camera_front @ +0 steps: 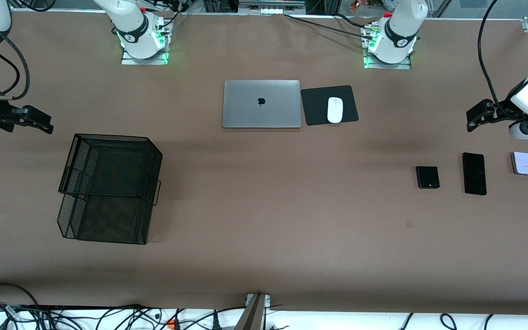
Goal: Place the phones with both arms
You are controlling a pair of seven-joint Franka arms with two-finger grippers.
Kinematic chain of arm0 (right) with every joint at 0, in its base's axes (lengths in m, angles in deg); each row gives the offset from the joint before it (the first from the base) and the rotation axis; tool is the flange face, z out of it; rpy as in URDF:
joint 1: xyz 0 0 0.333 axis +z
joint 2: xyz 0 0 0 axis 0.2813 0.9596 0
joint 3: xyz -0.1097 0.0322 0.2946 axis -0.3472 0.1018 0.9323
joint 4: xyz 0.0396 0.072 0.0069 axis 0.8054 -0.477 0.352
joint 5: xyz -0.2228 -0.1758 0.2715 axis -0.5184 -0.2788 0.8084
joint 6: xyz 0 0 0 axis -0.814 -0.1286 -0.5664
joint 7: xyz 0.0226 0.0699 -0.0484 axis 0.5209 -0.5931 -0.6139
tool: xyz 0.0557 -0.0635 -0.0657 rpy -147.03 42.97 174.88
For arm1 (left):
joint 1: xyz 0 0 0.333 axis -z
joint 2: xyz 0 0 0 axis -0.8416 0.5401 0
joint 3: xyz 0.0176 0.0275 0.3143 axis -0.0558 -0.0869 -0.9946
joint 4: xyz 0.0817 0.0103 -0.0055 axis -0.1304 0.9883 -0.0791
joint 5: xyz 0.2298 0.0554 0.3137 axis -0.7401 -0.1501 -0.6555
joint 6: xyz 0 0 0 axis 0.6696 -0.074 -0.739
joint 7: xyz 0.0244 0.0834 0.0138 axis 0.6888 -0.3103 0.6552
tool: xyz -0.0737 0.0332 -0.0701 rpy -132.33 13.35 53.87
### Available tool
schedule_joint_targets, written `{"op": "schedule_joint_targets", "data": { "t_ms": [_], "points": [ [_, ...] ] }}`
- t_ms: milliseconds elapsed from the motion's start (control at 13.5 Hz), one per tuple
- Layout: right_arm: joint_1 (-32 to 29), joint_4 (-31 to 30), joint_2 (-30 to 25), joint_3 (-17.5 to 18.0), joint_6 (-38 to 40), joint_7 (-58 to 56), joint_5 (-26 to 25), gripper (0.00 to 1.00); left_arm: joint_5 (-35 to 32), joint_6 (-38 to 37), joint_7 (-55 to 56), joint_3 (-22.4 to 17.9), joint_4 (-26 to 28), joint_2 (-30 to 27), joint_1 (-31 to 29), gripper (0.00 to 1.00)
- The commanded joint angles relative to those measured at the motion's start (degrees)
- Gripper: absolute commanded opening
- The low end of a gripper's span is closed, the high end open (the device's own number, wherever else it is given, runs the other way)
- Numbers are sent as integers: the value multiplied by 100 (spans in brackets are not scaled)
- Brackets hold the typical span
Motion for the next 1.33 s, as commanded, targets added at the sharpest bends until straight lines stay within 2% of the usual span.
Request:
{"op": "schedule_joint_targets", "data": {
  "t_ms": [0,960,1107,1255],
  "points": [
    [-27,46,-52,-6,48,61,56,100,-87,-122,-104,3,-172,82,19,100],
    [-18,46,-52,-59,48,70,65,100,-78,-201,-95,3,-181,178,54,100],
    [-18,46,-52,-59,48,61,56,100,-70,-280,-112,2,-181,345,-7,100],
    [-18,46,-52,-59,48,70,56,100,-87,-306,-121,-32,-146,800,-51,100]
  ]
}}
